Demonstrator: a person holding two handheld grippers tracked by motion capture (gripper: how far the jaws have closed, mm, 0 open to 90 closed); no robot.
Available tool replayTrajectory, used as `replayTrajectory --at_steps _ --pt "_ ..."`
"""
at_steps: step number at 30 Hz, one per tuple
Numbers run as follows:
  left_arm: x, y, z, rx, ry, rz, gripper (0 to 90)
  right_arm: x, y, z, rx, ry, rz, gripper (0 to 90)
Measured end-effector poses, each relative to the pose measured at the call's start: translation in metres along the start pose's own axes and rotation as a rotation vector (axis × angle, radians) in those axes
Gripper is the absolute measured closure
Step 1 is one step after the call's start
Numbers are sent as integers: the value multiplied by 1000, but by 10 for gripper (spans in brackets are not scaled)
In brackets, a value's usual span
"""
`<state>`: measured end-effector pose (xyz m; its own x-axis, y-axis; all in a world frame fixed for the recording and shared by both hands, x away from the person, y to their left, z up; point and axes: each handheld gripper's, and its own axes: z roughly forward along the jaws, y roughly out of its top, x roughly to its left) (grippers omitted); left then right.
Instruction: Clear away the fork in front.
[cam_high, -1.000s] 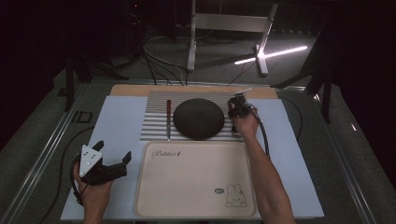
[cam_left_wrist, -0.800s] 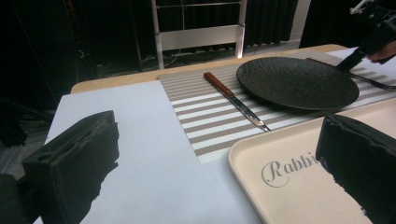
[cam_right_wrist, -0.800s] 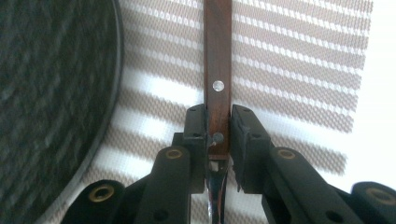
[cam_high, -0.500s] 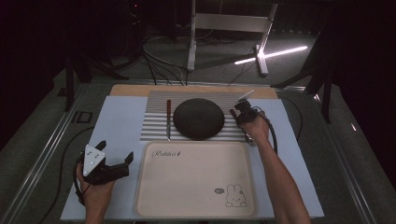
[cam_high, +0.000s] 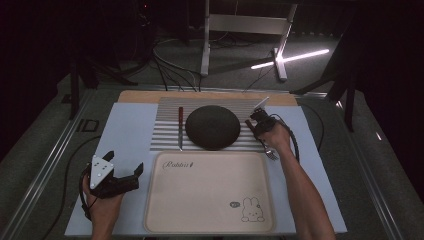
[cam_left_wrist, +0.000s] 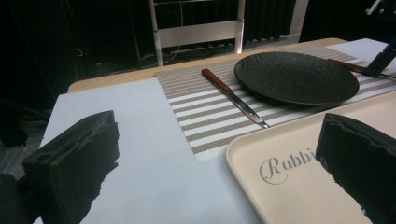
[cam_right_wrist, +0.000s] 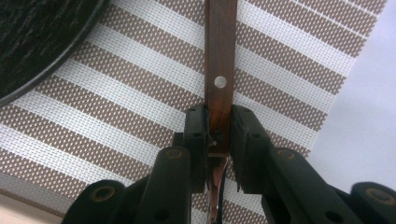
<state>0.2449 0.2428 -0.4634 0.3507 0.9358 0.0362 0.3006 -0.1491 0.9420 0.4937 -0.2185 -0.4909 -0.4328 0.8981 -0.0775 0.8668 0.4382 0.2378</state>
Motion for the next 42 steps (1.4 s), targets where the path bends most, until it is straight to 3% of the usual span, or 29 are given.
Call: replayTrajectory --at_steps 3,8,10,11,12,15,24,34,42 --pt "0 0 2 4 0 5 1 1 -9 -3 -68 1 2 781" --pt "-2 0 3 7 -3 10 1 1 -16 -9 -133 2 14 782" --pt "-2 0 3 9 -5 13 1 1 -22 -16 -195 1 25 782" --pt "-2 0 3 9 -4 13 1 1 -22 -16 -195 1 25 782" --pt "-2 0 3 11 -3 13 1 2 -25 -21 -232 1 22 781" --pt "-2 0 3 9 -4 13 1 3 -27 -27 -259 1 14 781" --pt "-3 0 5 15 -7 20 1 8 -40 -58 -433 -30 -1 783" --pt "-4 0 6 20 -7 22 0 14 -50 -80 -529 -13 -7 783" --pt "-7 1 7 23 -12 22 1 25 -60 -97 -613 58 -4 782"
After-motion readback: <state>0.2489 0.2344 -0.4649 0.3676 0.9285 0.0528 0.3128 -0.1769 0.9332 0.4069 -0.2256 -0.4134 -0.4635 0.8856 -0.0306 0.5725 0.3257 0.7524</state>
